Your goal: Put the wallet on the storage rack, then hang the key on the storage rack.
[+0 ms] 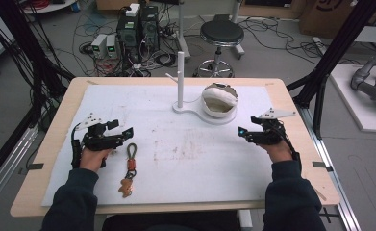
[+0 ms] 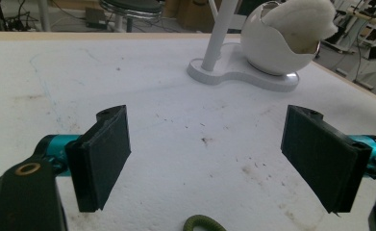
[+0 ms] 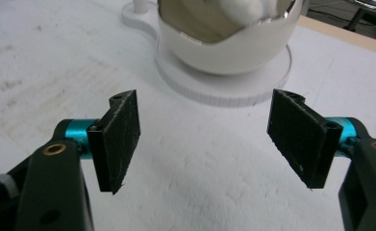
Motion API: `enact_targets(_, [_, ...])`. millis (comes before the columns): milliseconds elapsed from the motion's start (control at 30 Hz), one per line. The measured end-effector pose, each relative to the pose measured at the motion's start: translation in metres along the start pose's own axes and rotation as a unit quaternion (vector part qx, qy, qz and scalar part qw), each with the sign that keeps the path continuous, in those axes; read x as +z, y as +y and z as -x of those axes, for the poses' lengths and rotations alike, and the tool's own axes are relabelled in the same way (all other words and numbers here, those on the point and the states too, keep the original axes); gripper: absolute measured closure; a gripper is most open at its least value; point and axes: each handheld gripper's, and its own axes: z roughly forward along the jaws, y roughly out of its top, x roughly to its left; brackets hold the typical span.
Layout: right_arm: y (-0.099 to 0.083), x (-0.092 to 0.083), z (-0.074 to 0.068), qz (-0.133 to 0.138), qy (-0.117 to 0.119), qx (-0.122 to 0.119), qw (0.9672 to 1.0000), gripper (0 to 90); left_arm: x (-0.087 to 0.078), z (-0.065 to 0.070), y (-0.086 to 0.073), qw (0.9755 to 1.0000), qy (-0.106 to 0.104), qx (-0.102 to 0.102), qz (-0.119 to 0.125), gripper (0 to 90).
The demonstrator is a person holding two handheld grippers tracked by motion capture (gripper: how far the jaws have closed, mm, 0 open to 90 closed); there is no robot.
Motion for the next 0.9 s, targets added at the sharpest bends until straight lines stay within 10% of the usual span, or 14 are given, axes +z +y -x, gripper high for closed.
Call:
enact_targets(667, [-0.024, -0.005, -0.006, 0.021, -0.028, 0.011, 0.9993, 25.9, -0.002, 0.000, 0.000, 1.0000, 0.002, -0.004, -0.008, 17.8])
enact_targets(900, [-0.026, -0.002, -0.008, 0.010, -0.026, 0.004, 0.9996, 26.0, 0.004, 0.003, -0.003, 0.9986, 0.006, -0.007, -0.051, 17.8])
